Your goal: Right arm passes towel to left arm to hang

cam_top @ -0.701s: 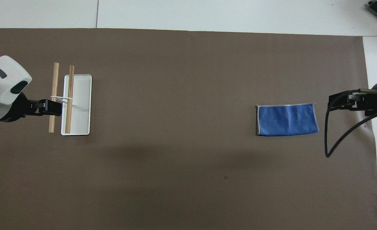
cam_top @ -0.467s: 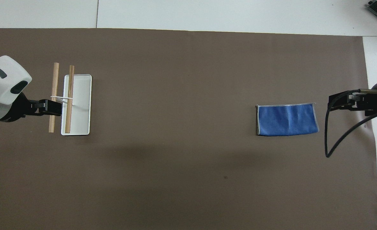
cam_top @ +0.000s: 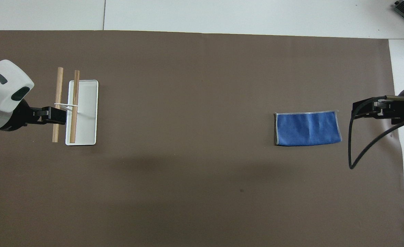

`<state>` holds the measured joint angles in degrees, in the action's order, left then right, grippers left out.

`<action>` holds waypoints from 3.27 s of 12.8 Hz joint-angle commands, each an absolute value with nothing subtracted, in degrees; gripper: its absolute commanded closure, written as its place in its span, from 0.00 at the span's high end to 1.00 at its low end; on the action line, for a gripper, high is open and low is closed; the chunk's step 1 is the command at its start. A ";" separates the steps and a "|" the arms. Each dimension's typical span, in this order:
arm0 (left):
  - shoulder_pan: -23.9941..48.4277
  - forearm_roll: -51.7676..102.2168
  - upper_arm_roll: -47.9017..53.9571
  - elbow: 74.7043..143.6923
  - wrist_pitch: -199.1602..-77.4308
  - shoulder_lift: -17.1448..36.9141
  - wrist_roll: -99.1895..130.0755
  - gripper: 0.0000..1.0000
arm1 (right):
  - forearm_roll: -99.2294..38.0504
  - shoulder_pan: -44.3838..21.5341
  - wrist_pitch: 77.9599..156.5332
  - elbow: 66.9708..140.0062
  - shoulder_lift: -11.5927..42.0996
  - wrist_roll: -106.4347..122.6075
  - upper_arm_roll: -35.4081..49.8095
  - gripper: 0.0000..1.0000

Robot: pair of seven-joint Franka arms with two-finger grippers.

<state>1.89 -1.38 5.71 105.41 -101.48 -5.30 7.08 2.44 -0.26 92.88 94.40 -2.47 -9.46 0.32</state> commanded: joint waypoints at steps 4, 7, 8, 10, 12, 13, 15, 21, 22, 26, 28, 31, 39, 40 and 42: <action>1.14 -0.53 5.89 106.61 -101.43 -6.59 6.50 1.00 | 1.14 2.20 101.59 101.77 -4.66 -7.65 0.26 1.00; 1.14 -0.53 5.89 106.61 -101.43 -6.59 6.50 1.00 | 1.14 2.29 109.22 107.90 -4.57 -7.56 0.18 1.00; 1.14 -0.53 5.89 106.61 -101.43 -6.59 6.50 1.00 | 1.14 2.20 112.29 110.19 -4.22 -7.56 0.18 1.00; 1.14 -0.53 5.89 106.61 -101.51 -6.59 6.50 1.00 | 1.14 2.29 118.53 114.59 -3.08 -6.77 0.18 1.00; 1.14 -0.53 5.89 106.61 -101.43 -6.59 6.50 1.00 | 1.14 3.24 121.19 116.45 -0.46 -3.97 0.17 1.00; 1.14 -0.53 5.89 106.61 -101.43 -6.59 6.50 1.00 | 1.14 3.60 121.72 116.46 1.39 -3.17 0.18 1.00; 1.14 -0.53 5.89 106.61 -101.43 -6.59 6.50 1.00 | 1.14 3.69 127.59 118.37 3.77 -2.29 0.18 1.00; 1.14 -0.53 5.89 106.61 -101.43 -6.59 6.50 1.00 | 1.23 2.20 140.35 119.79 12.03 -2.37 0.35 1.00; 1.14 -0.53 5.89 106.61 -101.43 -6.68 6.50 1.00 | 1.23 1.33 141.06 119.88 13.43 -2.46 0.35 1.00; 1.14 -0.53 5.89 106.61 -101.43 -6.59 6.50 1.00 | 1.23 0.35 144.93 121.11 16.26 -2.29 0.61 1.00; 1.14 -0.53 5.89 106.61 -101.43 -6.59 6.50 1.00 | 1.23 0.44 144.93 121.64 16.26 -1.68 0.53 1.00; 1.14 -0.53 5.89 106.61 -101.43 -6.59 6.50 1.00 | 1.32 0.44 145.63 122.52 16.35 -0.79 0.62 0.67; 1.14 -0.53 5.89 106.61 -101.43 -6.59 6.50 1.00 | 1.23 0.44 145.11 121.99 14.24 -3.41 3.77 0.00; 1.14 -0.53 5.89 106.61 -101.51 -6.59 6.50 1.00 | 1.23 0.44 145.11 121.82 13.72 -5.43 4.91 0.00; 1.14 -0.53 5.89 106.61 -101.43 -6.59 6.50 1.00 | 1.23 0.44 144.93 120.77 13.36 -11.39 7.37 0.00</action>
<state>1.89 -1.38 5.71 105.41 -101.48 -5.30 7.08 2.28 -0.13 144.42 120.87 14.55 -7.36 4.94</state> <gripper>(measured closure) 0.000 0.960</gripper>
